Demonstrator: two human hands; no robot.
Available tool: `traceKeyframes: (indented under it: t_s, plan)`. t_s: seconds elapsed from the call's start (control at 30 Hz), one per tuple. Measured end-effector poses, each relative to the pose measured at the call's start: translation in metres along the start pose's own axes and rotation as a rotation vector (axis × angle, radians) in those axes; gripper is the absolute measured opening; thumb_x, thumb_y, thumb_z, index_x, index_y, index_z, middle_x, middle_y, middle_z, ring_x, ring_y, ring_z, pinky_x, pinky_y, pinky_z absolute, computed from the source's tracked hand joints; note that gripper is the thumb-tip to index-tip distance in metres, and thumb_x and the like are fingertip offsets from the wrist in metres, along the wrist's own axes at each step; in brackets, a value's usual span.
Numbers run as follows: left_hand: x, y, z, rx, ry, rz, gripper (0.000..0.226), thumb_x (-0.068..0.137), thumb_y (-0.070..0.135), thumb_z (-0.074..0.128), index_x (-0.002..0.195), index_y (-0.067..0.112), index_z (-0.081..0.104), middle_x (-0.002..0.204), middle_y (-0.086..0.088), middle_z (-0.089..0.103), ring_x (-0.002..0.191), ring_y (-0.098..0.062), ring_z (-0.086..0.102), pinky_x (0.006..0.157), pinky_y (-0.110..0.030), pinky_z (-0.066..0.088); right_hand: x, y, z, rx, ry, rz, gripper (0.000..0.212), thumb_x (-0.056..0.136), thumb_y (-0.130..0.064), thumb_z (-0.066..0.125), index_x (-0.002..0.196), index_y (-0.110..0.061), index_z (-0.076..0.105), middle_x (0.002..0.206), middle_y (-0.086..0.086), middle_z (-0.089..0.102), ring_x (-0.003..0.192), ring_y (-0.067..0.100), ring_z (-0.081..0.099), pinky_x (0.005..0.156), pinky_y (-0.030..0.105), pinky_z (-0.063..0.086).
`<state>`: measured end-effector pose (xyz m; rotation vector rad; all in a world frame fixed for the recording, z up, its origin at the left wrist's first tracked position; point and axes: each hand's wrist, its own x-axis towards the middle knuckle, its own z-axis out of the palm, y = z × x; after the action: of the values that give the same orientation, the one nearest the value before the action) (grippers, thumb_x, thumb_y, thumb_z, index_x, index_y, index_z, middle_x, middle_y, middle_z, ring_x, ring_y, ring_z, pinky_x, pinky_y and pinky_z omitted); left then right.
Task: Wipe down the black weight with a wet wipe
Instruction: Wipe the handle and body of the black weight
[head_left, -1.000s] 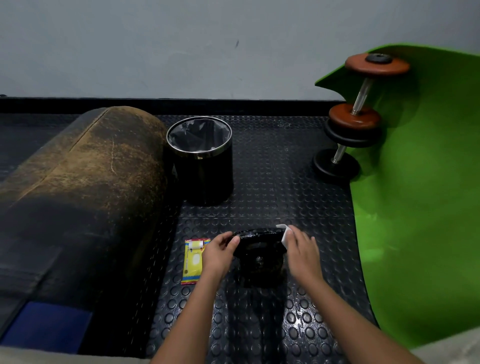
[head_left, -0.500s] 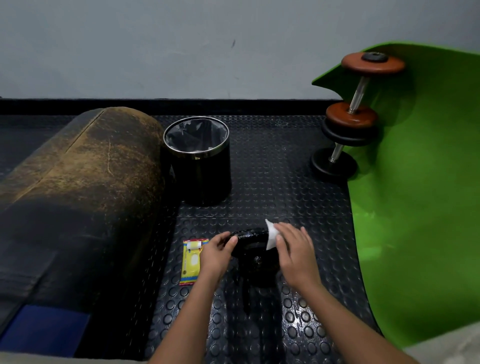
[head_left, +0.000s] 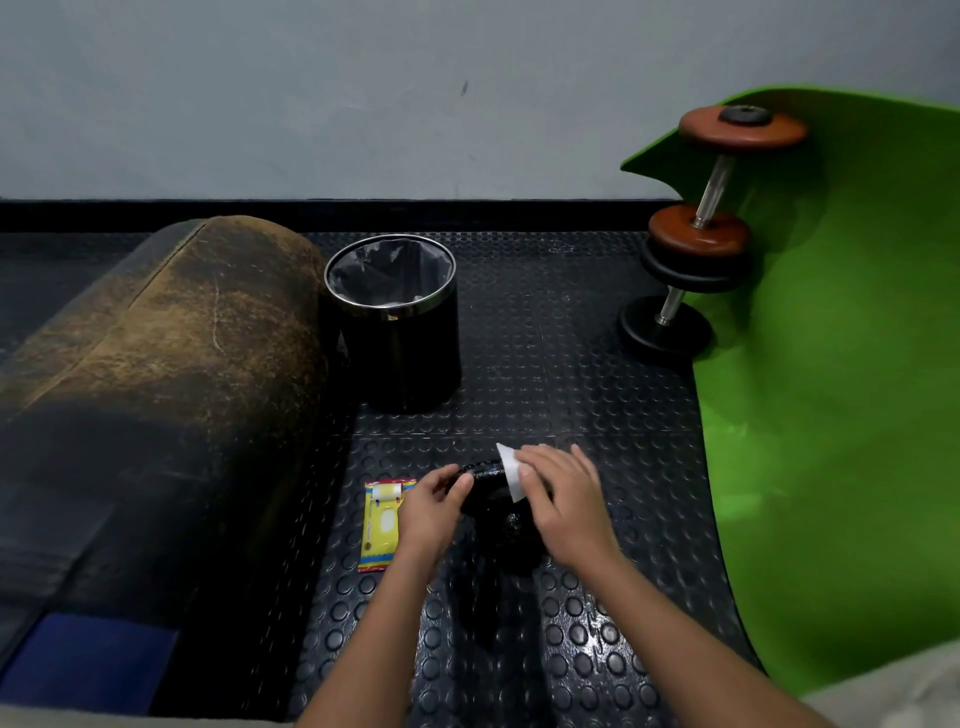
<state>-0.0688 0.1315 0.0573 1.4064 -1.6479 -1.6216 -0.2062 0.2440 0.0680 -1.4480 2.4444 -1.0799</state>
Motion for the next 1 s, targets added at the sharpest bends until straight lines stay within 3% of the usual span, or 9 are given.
traceKeyframes:
  t_s: [0.13,0.27,0.4,0.53,0.7,0.87,1.0]
  plan:
    - [-0.001,0.000,-0.001,0.007,-0.008,0.000,0.042,0.089,0.030,0.065,0.127,0.014,0.059,0.125,-0.001,0.063,0.113,-0.011,0.057,0.092,-0.019,0.042,0.001,0.015,-0.007,0.056,0.074,0.158,0.038,0.103,-0.038,0.036,0.121,-0.027,0.067,0.125,-0.015,0.064,0.120,0.000,0.051,0.121,0.035,0.018]
    - [-0.002,0.001,-0.001,0.012,-0.004,-0.003,0.043,0.089,0.031,0.064,0.128,0.014,0.058,0.125,0.000,0.062,0.115,-0.011,0.057,0.091,-0.019,0.041,0.012,0.010,-0.006,0.009,-0.091,0.364,0.046,0.103,-0.044,0.024,0.122,-0.028,0.063,0.131,-0.012,0.060,0.122,0.002,0.047,0.123,0.036,0.010]
    - [0.001,-0.001,0.000,0.008,0.000,0.003,0.040,0.088,0.030,0.066,0.124,0.015,0.061,0.123,0.000,0.064,0.109,-0.009,0.059,0.091,-0.018,0.042,0.018,-0.004,-0.004,-0.164,-0.178,0.156,0.070,0.094,-0.062,0.009,0.126,-0.030,0.062,0.131,-0.015,0.060,0.130,0.006,0.045,0.123,0.036,0.006]
    - [0.002,-0.001,0.000,0.013,0.006,-0.001,0.039,0.088,0.030,0.066,0.123,0.016,0.062,0.120,-0.001,0.066,0.106,-0.009,0.060,0.092,-0.019,0.043,0.002,-0.005,-0.005,-0.123,-0.111,-0.043,0.049,0.102,-0.051,0.026,0.133,-0.031,0.058,0.135,-0.018,0.057,0.133,-0.002,0.040,0.122,0.035,0.010]
    - [0.001,-0.001,0.000,-0.001,0.000,-0.004,0.040,0.088,0.030,0.066,0.124,0.015,0.061,0.120,0.000,0.065,0.105,-0.008,0.059,0.092,-0.019,0.044,-0.006,0.018,-0.008,-0.058,0.015,0.063,0.038,0.104,-0.037,0.035,0.133,-0.029,0.059,0.135,-0.016,0.057,0.131,-0.002,0.042,0.121,0.031,0.014]
    - [0.002,-0.004,0.000,-0.010,0.002,-0.005,0.041,0.087,0.032,0.067,0.124,0.016,0.062,0.119,0.000,0.066,0.106,-0.008,0.060,0.092,-0.020,0.044,0.010,0.006,-0.006,-0.136,-0.066,0.264,0.043,0.106,-0.030,0.025,0.130,-0.022,0.060,0.133,-0.010,0.060,0.127,0.005,0.047,0.121,0.034,0.009]
    - [0.004,-0.004,0.001,-0.012,0.008,-0.006,0.038,0.086,0.031,0.067,0.122,0.017,0.063,0.118,0.000,0.067,0.106,-0.009,0.061,0.093,-0.021,0.045,0.013,-0.011,0.000,-0.222,-0.147,0.086,0.049,0.106,-0.037,0.019,0.135,-0.025,0.057,0.138,-0.012,0.057,0.136,0.006,0.041,0.123,0.034,0.004]
